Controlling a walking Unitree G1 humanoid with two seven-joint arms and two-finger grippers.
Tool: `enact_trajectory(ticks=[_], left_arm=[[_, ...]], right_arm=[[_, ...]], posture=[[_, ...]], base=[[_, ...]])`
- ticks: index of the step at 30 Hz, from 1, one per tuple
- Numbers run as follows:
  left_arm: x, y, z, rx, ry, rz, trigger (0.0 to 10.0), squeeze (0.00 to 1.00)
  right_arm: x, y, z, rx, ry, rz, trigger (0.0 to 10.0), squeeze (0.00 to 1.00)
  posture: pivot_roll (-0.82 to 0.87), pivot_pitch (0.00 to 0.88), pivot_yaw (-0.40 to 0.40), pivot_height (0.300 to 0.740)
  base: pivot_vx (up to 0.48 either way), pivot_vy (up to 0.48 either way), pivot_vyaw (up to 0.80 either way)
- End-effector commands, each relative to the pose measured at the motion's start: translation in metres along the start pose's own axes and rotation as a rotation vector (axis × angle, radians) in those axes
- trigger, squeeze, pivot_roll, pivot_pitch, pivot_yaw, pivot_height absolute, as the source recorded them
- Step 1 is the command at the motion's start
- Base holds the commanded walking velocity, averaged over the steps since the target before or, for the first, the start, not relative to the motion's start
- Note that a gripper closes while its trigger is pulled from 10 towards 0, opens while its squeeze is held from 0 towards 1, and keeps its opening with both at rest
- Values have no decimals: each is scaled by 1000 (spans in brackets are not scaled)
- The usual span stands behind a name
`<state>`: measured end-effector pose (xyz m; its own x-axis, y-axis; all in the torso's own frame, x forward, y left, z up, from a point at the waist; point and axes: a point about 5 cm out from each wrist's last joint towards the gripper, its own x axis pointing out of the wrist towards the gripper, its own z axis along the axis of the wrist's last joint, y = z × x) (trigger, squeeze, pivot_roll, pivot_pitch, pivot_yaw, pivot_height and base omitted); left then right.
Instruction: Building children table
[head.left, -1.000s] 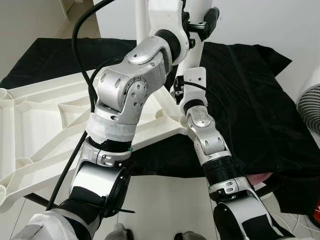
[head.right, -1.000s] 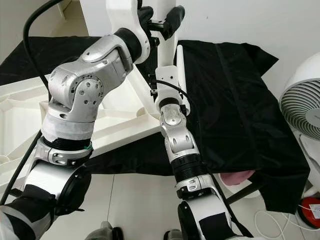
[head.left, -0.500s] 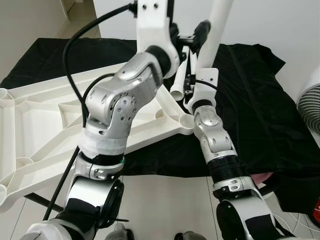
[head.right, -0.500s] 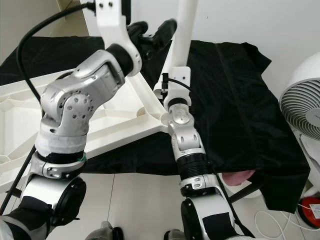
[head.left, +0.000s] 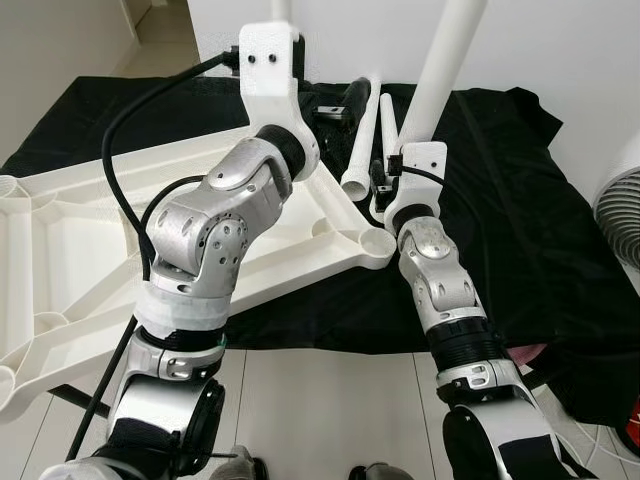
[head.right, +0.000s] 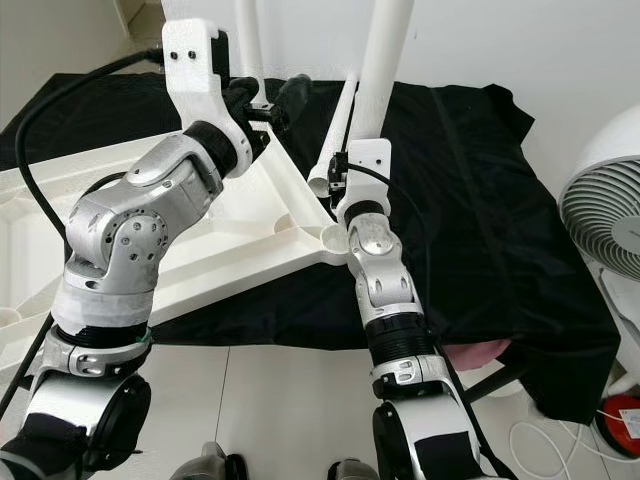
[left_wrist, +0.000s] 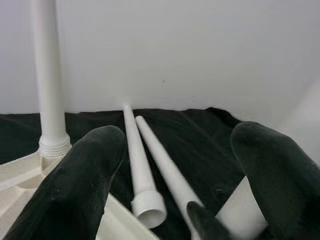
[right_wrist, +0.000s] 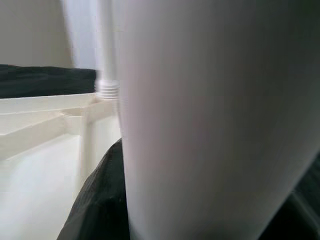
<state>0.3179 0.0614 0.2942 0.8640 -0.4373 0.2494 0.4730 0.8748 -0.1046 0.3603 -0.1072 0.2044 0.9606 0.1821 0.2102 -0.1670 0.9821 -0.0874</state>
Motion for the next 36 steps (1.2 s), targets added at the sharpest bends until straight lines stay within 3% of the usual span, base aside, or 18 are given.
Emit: enact_trajectory(ticks=[1,5,7,12,21,36], left_arm=[[-5,-8,-19,62,40,-179,10000,0],[-8,-7,-27,86,48,-180,10000,0],[-17,-8,-43,141,81,-215,10000,0],[-23,-9,-51,176,97,-242,10000,0],[-44,-20,-77,233,156,-393,10000,0],[-58,-27,-90,255,188,-494,10000,0]], right_arm=[[-4,1,-1,13,-24,56,10000,0],[-6,-1,-2,16,-25,70,10000,0],[-10,-5,-7,4,-26,102,10000,0],[-12,-6,-9,-1,-32,125,10000,0],[-23,-12,-28,-18,13,205,10000,0],[-24,-20,-48,-19,75,244,10000,0]], posture=[[-63,47,28,740],[-63,47,28,740],[-63,51,28,740],[-63,51,28,740],[-61,63,37,740],[-61,68,44,740]], base=[[0,0,0],[0,0,0],[0,0,0],[0,0,0],[0,0,0],[0,0,0]])
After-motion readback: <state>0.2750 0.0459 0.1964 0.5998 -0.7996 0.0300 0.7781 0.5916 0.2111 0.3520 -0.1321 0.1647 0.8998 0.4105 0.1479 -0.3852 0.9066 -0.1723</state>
